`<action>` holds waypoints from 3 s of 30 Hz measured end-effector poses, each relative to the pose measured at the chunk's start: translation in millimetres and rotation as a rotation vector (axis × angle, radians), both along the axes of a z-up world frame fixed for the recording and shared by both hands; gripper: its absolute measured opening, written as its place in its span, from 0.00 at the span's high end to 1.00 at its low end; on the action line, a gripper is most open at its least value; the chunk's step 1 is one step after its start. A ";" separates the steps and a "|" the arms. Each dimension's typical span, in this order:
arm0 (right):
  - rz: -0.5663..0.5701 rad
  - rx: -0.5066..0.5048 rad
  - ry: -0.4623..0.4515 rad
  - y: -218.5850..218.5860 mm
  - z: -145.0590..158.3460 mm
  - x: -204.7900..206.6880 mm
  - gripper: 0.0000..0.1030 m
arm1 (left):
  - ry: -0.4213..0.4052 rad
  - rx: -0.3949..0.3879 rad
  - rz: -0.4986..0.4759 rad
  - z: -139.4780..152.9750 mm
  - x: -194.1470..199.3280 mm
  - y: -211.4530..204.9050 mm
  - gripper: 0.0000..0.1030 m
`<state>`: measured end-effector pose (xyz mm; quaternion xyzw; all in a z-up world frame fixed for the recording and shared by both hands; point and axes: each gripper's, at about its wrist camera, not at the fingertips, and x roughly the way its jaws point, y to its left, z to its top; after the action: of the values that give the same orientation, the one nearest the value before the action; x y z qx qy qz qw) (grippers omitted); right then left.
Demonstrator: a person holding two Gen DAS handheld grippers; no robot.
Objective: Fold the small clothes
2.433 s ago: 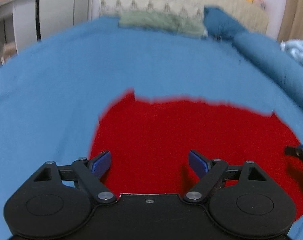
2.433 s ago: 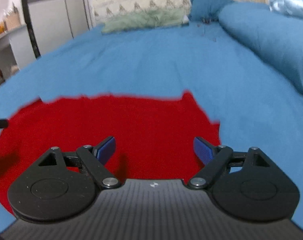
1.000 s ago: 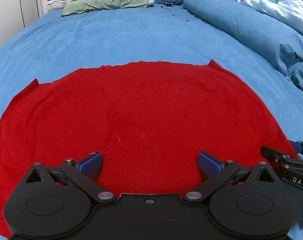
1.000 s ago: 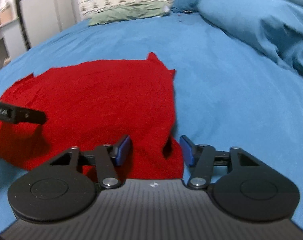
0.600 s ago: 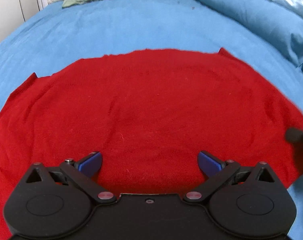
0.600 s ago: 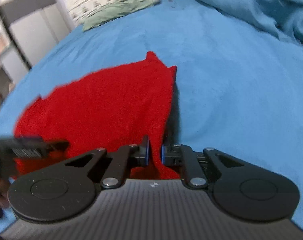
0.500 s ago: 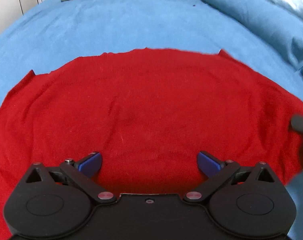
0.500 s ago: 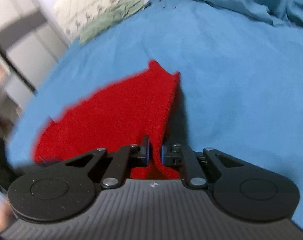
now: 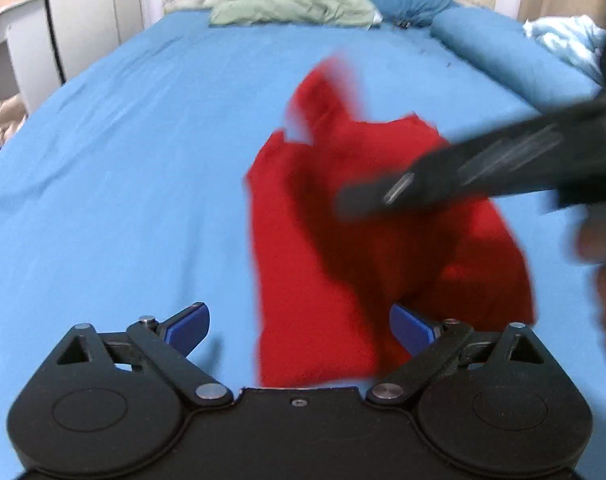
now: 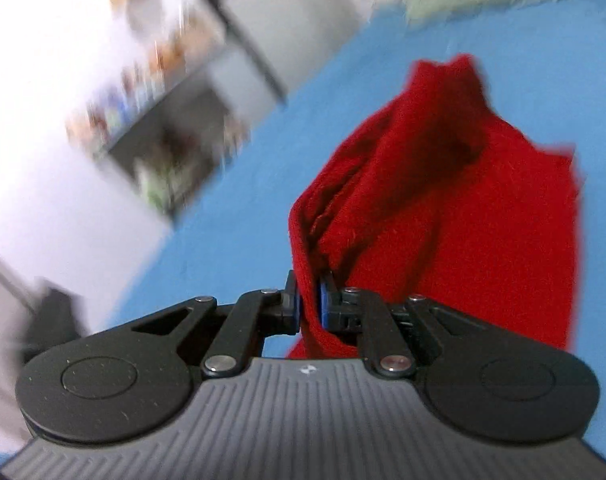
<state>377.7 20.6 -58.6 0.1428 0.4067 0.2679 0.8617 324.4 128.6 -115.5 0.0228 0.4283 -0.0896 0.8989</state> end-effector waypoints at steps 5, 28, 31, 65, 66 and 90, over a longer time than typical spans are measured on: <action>0.073 -0.213 0.082 55.1 -57.0 11.8 0.72 | 0.025 -0.030 -0.009 -20.7 -25.9 19.1 0.04; -0.302 -0.445 -0.213 -46.4 -92.2 -128.9 0.22 | -0.049 -0.213 0.112 -5.8 -6.2 13.3 0.04; -0.324 -0.468 -0.218 -35.1 -95.9 -119.6 0.22 | -0.048 -0.210 0.120 -8.0 -1.6 15.4 0.04; -0.123 -0.446 -0.268 -104.3 -21.5 -135.0 0.00 | -0.080 -0.153 0.127 29.5 -5.4 37.0 0.00; -0.125 -0.428 -0.265 -104.6 -11.5 -126.6 0.00 | -0.070 -0.180 0.123 31.1 5.0 35.9 0.00; -0.310 -0.107 0.084 -103.9 -58.3 19.7 0.62 | 0.059 -0.319 0.026 -10.5 93.0 4.1 0.74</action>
<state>397.4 -83.2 -116.9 0.1688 0.4291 0.1036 0.8813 417.4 132.7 -126.0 -0.1283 0.4351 -0.1453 0.8793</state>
